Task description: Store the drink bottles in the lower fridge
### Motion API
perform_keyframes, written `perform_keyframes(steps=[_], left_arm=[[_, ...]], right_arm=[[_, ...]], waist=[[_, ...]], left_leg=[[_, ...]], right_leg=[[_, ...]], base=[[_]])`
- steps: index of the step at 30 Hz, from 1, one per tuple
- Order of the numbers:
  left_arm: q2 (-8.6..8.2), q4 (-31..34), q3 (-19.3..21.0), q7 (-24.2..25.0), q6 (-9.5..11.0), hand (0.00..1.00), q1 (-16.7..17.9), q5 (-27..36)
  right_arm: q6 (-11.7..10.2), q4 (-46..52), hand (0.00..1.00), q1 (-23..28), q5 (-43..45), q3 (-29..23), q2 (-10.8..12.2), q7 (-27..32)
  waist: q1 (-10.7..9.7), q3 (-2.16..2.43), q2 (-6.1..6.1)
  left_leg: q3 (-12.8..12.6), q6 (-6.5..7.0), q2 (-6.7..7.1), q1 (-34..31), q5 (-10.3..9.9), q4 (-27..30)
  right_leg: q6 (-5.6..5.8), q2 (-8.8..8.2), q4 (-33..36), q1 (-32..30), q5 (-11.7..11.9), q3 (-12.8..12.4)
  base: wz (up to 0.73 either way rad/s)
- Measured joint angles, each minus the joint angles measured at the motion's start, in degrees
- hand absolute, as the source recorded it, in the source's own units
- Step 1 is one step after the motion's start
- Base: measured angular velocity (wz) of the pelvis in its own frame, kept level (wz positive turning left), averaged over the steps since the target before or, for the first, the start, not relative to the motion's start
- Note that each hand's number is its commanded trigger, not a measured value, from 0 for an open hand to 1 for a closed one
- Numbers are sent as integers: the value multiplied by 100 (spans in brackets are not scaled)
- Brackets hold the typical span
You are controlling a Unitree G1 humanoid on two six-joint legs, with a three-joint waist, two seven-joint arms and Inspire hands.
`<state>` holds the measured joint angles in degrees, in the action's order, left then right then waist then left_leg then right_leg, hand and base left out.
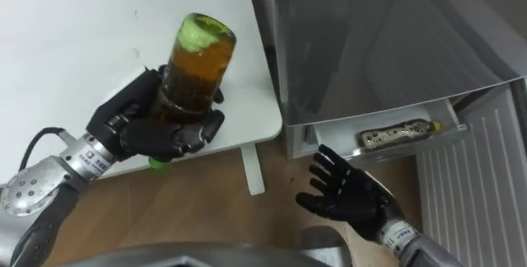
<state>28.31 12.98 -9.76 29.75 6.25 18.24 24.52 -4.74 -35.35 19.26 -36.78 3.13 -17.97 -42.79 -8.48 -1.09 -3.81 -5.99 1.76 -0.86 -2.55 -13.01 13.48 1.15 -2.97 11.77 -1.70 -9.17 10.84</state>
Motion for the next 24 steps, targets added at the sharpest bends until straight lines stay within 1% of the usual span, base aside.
perform_keyframes(steps=[1,3,4,6,7,8,9,11,12,14,16,18,20,21,24], left_arm=[[37,19,0,26,-2,100,-17,0],[216,86,-75,120,-4,100,-136,-1],[370,102,-173,251,-6,100,-287,-1],[589,170,-314,511,-10,100,-478,-1],[633,174,-354,565,-10,100,-521,-1],[694,174,-426,641,-26,100,-578,-2],[727,174,-495,706,-100,100,-625,-3],[768,174,-571,734,-162,100,-636,-3],[788,174,-588,742,-178,100,-637,-3],[879,171,-656,767,-223,100,-649,-2],[916,171,-723,767,-227,100,-696,-2],[939,169,-855,764,-234,100,-814,-3],[941,169,-942,800,-248,100,-889,-6],[943,169,-995,816,-256,100,-897,-6],[947,164,-1086,909,-265,100,-907,-6]], right_arm=[[14,2,0,3,-50,2,-31,-23],[57,0,0,5,-181,0,-118,-48],[62,0,0,4,-183,2,-169,-48],[65,-3,0,59,-211,1,-195,-46],[68,-2,0,66,-218,1,-196,-46],[98,-2,0,68,-218,2,-210,-46],[113,-2,0,86,-220,2,-234,-45],[117,-2,0,93,-226,6,-275,-44],[117,-1,0,88,-230,5,-288,-44],[168,0,0,90,-305,16,-334,-43],[195,0,0,95,-395,17,-376,-43],[236,0,0,87,-413,26,-463,-37],[236,0,0,88,-412,45,-475,-29],[236,0,0,86,-416,77,-475,-27],[238,17,0,93,-428,142,-475,27]], waist=[[-27,0,1],[-66,3,-2],[-61,6,-6],[-77,21,-28],[-76,24,-34],[-77,15,-54],[-89,15,-72],[-73,25,-92],[-84,23,-98],[-236,17,-116],[-265,9,-137],[-293,-10,-185],[-329,-25,-209],[-374,-19,-223],[-412,-11,-240]], left_leg=[[1,0,1,-5,0,5],[-1,2,6,-5,-1,29],[-5,4,10,-20,1,49],[-13,4,10,-72,1,70],[-19,4,8,-75,1,68],[-39,4,1,-84,1,66],[-63,4,-2,-83,1,57],[-172,4,-15,-73,1,15],[-189,4,-16,-75,1,11],[-200,4,-17,-74,1,-1],[-274,6,-26,-57,-4,-17],[-353,9,-24,-26,-5,-63],[-409,10,-25,1,-6,-86],[-436,10,-30,21,-6,-102],[-499,9,-35,58,-6,-133]], right_leg=[[0,-1,-3,-1,0,3],[0,-6,-5,-12,0,6],[-1,-10,-1,-35,1,-3],[-4,-14,18,-93,2,-6],[-4,-15,33,-109,2,-10],[-4,-14,80,-154,2,-42],[-4,-13,88,-171,2,-72],[-4,-2,98,-226,2,-132],[-4,-2,99,-242,3,-143],[-4,-2,103,-249,3,-171],[-5,13,105,-267,3,-278],[-5,18,181,-338,3,-369],[-5,30,181,-343,3,-429],[-5,37,181,-341,3,-455],[-5,53,182,-343,3,-544]], base=[[0],[0],[0],[0],[-6],[-8],[-10],[-20],[-20],[-5],[-17],[-24],[-16],[-15],[-13]])
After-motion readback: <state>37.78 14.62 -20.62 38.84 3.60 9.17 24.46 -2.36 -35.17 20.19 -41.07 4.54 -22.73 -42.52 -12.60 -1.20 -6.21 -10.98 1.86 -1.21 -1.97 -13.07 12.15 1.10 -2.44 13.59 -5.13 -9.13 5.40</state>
